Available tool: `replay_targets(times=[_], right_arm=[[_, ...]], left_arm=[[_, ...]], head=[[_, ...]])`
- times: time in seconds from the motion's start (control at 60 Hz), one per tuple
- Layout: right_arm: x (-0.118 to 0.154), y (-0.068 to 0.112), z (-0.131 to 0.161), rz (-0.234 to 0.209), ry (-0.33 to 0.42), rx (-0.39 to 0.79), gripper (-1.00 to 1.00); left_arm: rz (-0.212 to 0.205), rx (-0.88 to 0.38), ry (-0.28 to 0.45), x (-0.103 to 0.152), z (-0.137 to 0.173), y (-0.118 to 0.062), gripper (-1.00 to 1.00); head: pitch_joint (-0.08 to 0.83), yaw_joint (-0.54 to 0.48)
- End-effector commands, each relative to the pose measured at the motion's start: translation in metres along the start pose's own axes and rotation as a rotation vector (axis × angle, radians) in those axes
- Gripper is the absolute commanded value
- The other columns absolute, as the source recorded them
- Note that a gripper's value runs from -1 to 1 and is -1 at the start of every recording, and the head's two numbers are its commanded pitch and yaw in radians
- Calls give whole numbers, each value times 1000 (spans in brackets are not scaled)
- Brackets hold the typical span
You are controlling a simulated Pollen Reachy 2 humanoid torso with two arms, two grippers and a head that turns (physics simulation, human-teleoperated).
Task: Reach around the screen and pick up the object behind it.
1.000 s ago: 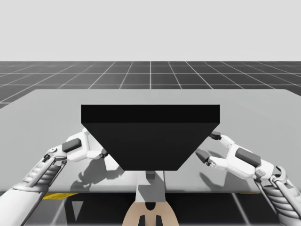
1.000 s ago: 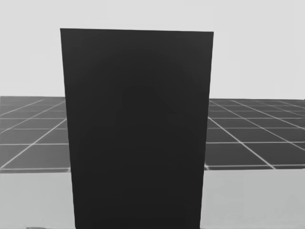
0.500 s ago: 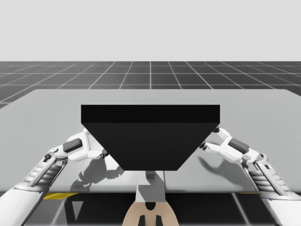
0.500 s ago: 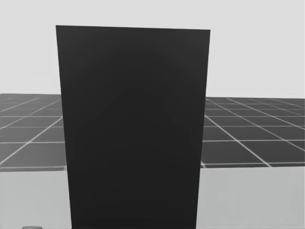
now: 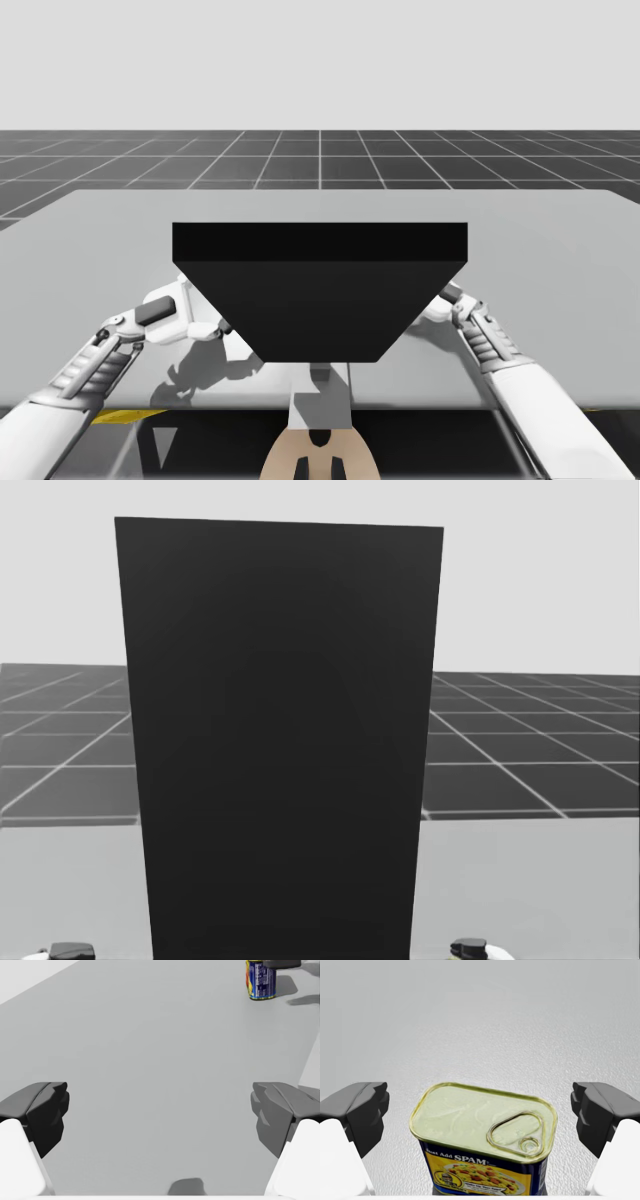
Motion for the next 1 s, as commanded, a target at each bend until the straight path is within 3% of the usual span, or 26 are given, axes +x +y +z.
replay_targets(times=[0.017,0.117,0.267,0.333,0.4,0.417,0.433,0.45,0.467,0.483,0.65,0.8,0.967,1.0], right_arm=[[-15,-6,-14,21,14,-32,-1000],[-23,-9,-18,-12,43,-38,-1000],[-31,-7,-23,6,70,-37,-1000],[-34,-5,-28,25,87,-38,-1000],[-36,-1,-31,90,73,-73,-1000],[-36,2,-31,137,57,-124,-561],[-36,3,-31,148,53,-139,-350],[-36,4,-31,143,48,-138,500],[-35,4,-31,137,50,-129,867],[-34,5,-31,135,50,-125,986],[-29,9,-25,163,34,-140,1000],[-14,-2,-16,179,0,-177,1000],[26,-17,0,215,-71,-242,1000],[38,-21,6,242,-89,-267,1000]], left_arm=[[-8,-6,3,0,0,-2,-1000],[-12,-9,3,0,-1,-3,-1000],[-17,-13,0,0,-1,-4,-1000],[-21,-15,0,0,-1,-5,-1000],[-23,-15,-2,0,0,-5,-1000],[-23,-15,-2,0,0,-5,-1000],[-23,-14,-2,0,0,-5,-1000],[-24,-13,-2,0,0,-5,-1000],[-24,-13,-2,0,0,-5,-1000],[-24,-13,-2,0,0,-5,-1000],[-27,-11,3,0,0,-5,-1000],[-26,-9,5,0,0,-4,-1000],[-25,-5,10,0,-1,-4,-1000],[-26,-3,11,0,-1,-3,-1000]], head=[[92,-74],[96,-77],[96,-77],[96,-77],[96,-77],[96,-77],[96,-77],[96,-77],[96,-76],[96,-76],[96,-76],[90,-78],[90,-76],[89,-77]])
